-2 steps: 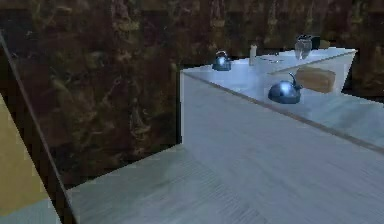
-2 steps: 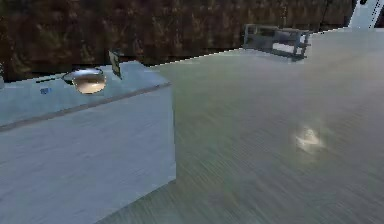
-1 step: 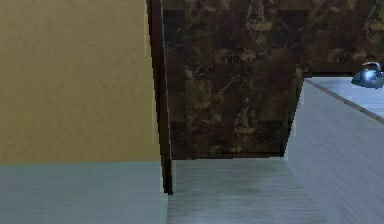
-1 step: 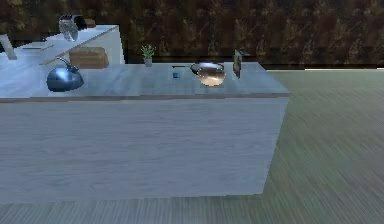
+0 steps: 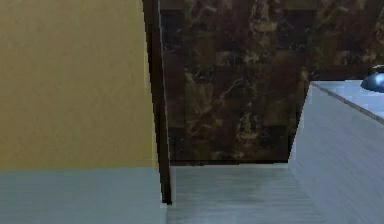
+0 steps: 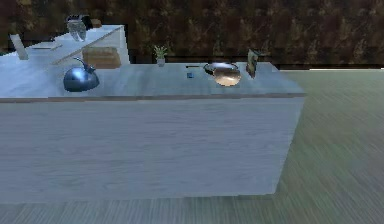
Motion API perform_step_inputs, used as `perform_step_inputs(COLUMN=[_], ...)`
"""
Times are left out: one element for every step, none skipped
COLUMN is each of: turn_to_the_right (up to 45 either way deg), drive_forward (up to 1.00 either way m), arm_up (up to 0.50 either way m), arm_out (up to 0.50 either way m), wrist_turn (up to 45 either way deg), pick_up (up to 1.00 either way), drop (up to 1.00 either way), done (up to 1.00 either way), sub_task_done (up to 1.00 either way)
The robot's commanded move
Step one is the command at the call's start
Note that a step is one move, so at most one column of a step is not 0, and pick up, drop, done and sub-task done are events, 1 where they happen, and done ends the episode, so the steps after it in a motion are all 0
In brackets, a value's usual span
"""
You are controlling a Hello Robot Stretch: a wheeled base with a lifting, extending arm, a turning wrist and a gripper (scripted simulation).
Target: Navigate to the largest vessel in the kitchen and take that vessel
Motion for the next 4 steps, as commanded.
perform_step_inputs(turn_to_the_right=[45.0, 9.0, 0.0, 45.0], drive_forward=[0.00, 0.00, 0.35, 0.00], arm_up=[0.00, 0.00, 0.00, 0.00], arm_out=[0.00, 0.00, 0.00, 0.00], wrist_turn=[0.0, 0.0, 0.0, 0.0], pick_up=[0.00, 0.00, 0.00, 0.00], drop=[0.00, 0.00, 0.00, 0.00], done=[0.00, 0.00, 0.00, 0.00], sub_task_done=[0.00, 0.00, 0.00, 0.00])
